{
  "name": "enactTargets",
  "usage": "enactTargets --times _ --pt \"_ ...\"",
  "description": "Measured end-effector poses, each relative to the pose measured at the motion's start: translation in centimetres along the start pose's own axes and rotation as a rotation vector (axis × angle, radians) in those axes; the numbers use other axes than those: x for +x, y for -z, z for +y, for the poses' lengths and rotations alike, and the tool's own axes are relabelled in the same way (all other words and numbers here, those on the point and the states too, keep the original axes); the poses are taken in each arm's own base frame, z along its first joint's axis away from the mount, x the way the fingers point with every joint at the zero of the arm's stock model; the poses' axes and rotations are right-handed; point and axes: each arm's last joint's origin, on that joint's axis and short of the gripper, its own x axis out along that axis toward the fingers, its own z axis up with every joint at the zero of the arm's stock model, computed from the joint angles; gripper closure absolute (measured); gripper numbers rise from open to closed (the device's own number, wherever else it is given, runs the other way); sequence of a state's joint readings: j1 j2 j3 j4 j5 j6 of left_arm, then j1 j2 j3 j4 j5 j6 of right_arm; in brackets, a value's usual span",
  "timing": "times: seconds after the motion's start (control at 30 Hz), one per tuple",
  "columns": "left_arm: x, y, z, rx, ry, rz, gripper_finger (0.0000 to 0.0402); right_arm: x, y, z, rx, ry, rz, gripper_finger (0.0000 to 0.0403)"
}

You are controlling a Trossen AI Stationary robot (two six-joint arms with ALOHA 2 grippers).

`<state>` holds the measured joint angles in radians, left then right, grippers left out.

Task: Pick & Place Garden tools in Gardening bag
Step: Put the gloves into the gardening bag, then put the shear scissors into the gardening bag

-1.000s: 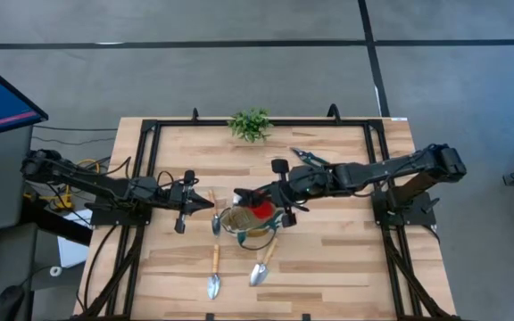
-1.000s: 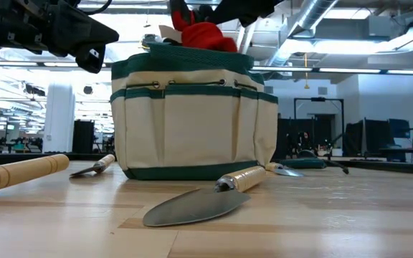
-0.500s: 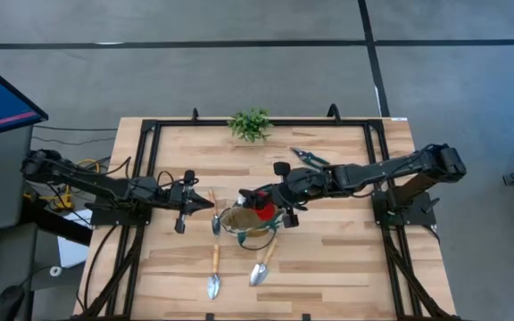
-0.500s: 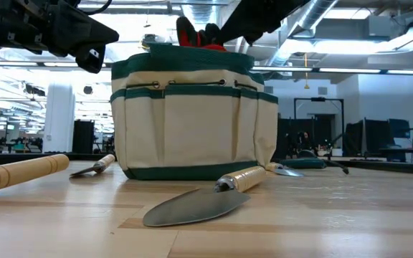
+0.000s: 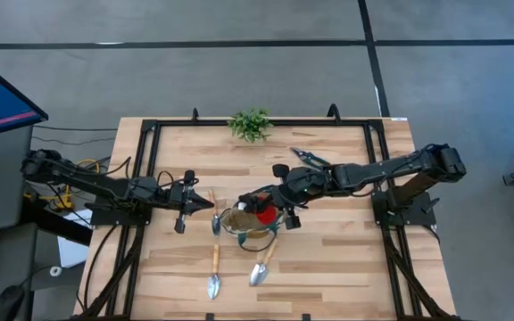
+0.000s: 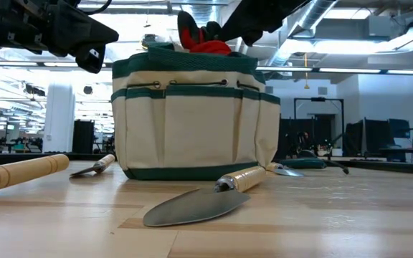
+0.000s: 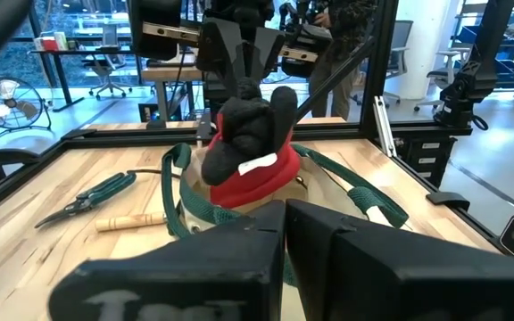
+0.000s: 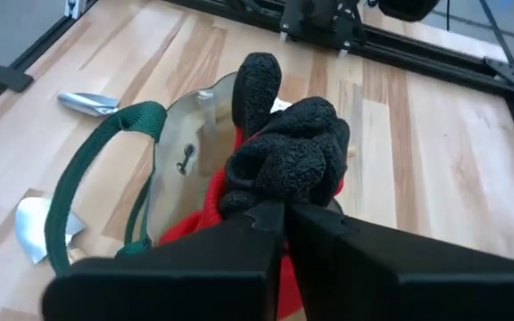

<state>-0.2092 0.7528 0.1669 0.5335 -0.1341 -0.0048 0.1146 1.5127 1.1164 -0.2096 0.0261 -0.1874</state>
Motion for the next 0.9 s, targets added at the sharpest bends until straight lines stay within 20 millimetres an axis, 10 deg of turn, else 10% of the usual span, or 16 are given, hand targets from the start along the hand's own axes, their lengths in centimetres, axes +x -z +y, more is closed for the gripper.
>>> enactTargets --times 0.53,0.9 --pt "0.0 0.0 0.0 0.0 -0.002 0.0 0.04 -1.7 -0.7 -0.2 0.032 0.008 -0.037 0.0244" --pt "0.0 0.0 0.0 0.0 -0.005 0.0 0.04 -7.3 0.0 -0.4 0.126 0.113 0.077 0.0365"
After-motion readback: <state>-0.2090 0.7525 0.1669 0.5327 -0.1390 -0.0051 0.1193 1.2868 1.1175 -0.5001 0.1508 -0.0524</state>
